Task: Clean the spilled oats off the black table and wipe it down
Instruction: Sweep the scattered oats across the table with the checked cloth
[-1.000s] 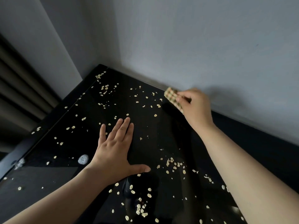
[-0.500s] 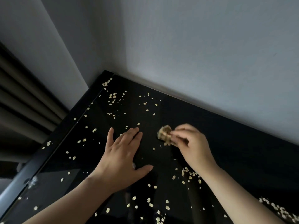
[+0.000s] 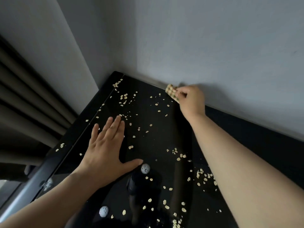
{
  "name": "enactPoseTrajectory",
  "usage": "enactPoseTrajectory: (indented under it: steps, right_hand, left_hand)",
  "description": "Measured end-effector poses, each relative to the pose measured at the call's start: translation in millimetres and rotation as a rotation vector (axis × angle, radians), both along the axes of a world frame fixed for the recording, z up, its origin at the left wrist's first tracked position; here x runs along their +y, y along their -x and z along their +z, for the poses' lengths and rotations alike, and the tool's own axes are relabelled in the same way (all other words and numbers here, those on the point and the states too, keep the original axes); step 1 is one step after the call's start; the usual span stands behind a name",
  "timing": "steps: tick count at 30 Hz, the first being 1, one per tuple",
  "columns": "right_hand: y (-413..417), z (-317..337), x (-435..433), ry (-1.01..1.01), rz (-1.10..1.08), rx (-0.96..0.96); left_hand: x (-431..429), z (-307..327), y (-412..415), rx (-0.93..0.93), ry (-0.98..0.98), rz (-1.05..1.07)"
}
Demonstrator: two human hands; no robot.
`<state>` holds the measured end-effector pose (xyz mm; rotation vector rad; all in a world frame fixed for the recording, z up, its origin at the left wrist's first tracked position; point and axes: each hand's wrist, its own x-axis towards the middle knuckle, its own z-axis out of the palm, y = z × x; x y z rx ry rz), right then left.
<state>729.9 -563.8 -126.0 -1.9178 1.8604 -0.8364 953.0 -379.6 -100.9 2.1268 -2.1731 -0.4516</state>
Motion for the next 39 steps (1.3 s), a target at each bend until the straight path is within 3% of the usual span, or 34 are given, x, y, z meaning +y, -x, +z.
enactPoseTrajectory:
  steps: [3,7,11,17,23,30,34,39]
  right_hand:
    - [-8.4,-4.2,19.5,-0.005,-0.012,-0.027]
    - [-2.9,0.8,75.9,0.008,0.238,-0.029]
    - [8.0,15.2,121.2,-0.155,0.361,-0.054]
    - [-11.8,29.6,50.7,0.057,0.178,-0.112]
    - [-50.3,10.3,-19.1,-0.017,0.135,-0.002]
    - [-42.1,2.4,56.7,-0.009,0.339,-0.055]
    - [-25.8,13.3,121.0,-0.108,0.449,-0.041]
    - [-32.7,35.2,87.1,0.019,0.35,-0.117]
  left_hand:
    - [1.8,2.8,-6.6,-0.007,-0.028,0.013]
    - [-4.2,-3.1,-18.1,-0.023,-0.035,0.007]
    - [-2.4,-15.3,-27.1,-0.003,-0.019,-0.048]
    - [-0.6,-19.7,-25.8,0.003,-0.013,-0.045]
    - [-0.6,-20.0,-25.3,-0.066,-0.035,-0.045]
    - [-1.5,-22.2,-25.6,-0.048,-0.015,-0.046]
    - [-1.8,-25.7,-26.5,-0.068,-0.016,-0.077]
    - [-1.0,-25.7,-27.1,-0.056,-0.015,-0.088]
